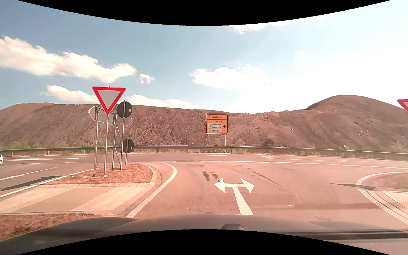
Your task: Follow the waypoints while adhering to traffic rules and regulations
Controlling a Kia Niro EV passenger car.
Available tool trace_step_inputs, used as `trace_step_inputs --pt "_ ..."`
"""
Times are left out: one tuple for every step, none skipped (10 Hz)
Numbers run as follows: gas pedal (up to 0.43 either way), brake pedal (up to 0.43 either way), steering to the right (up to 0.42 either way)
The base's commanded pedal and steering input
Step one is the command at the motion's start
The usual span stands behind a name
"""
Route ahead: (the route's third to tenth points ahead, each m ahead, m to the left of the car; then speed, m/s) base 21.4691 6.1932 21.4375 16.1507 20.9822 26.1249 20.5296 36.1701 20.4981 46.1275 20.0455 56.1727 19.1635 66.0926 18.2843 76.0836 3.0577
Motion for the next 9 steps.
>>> trace_step_inputs --pt "0.0 0.0 0.018" --pt "0.0 0.0 0.017" --pt "0.0 0.0 0.017" --pt "0.0 0.0 0.016" --pt "0.0 0.012 0.016" --pt "0.0 0.049 0.014" --pt "0.0 0.085 0.01" --pt "0.0 0.14 0.006" --pt "0.0 0.146 0.005"
